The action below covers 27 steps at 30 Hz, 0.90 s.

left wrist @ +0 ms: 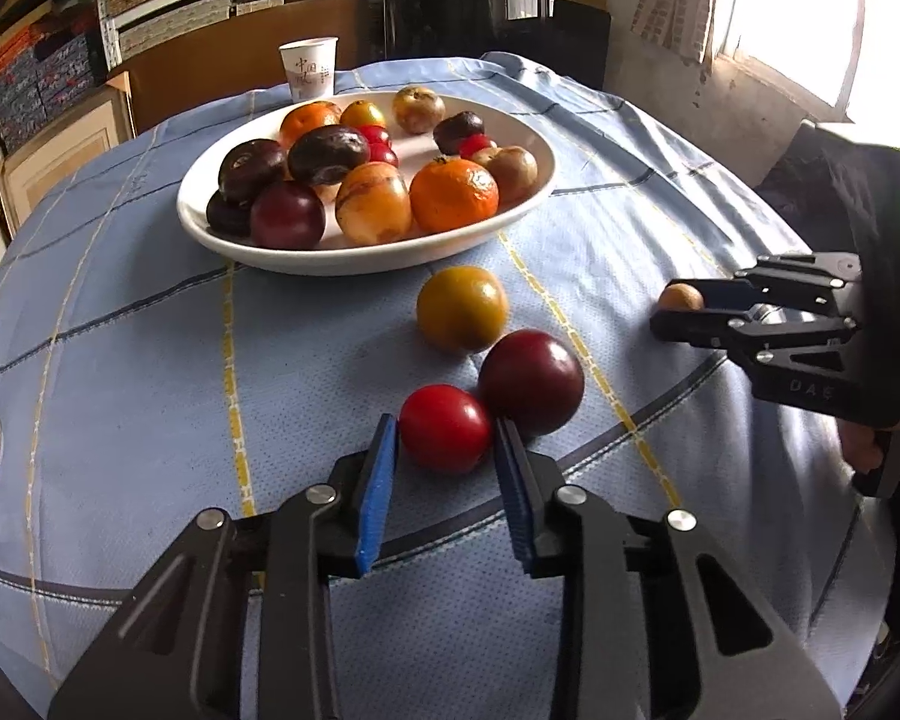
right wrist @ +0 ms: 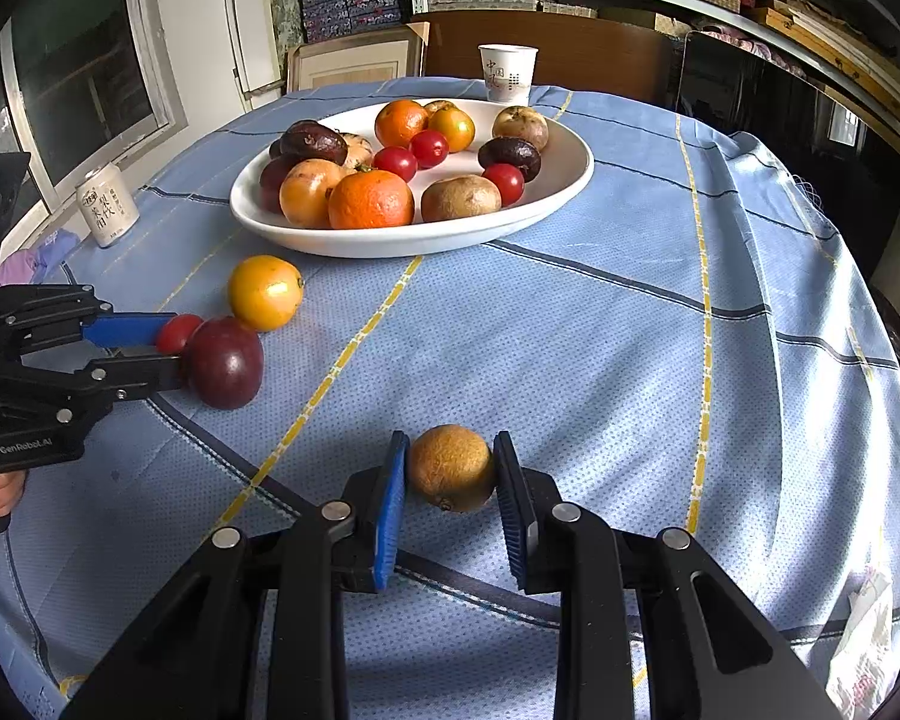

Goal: Organize fruits
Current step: 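Grasp a red tomato with the left gripper while the right gripper holds the tan fruit, then carry both fruits over the plate and open both grippers to release them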

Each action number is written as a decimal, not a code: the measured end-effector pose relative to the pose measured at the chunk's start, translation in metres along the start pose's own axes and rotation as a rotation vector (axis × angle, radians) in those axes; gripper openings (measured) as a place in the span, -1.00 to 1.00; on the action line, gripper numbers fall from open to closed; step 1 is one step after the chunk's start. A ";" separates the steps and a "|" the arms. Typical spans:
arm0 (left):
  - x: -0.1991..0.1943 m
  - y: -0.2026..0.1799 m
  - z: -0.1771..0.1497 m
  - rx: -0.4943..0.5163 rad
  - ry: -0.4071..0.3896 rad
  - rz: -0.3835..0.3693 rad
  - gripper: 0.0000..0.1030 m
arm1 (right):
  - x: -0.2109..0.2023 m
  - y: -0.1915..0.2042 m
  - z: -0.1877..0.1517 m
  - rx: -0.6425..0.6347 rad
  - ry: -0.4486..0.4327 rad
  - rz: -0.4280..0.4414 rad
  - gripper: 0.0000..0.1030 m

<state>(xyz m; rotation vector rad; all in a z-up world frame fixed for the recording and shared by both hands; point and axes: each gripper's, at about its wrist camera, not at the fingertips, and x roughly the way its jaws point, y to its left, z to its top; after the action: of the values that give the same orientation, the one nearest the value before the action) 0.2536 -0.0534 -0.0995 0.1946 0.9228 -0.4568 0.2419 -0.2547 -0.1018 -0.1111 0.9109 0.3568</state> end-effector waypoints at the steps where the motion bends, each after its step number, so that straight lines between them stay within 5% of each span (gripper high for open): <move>1: 0.000 0.000 0.000 0.001 -0.001 0.000 -0.37 | 0.000 0.000 0.000 -0.001 0.000 0.000 -0.44; 20: 0.010 0.008 0.009 -0.042 0.009 -0.032 -0.38 | 0.001 0.000 0.001 0.001 -0.004 0.001 -0.44; 27: -0.022 0.025 0.013 -0.130 -0.090 -0.071 -0.38 | -0.020 -0.006 0.012 0.076 -0.133 0.060 -0.44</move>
<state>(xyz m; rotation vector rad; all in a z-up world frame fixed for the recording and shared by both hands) 0.2629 -0.0289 -0.0750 0.0229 0.8695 -0.4659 0.2421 -0.2622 -0.0791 0.0094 0.7966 0.3803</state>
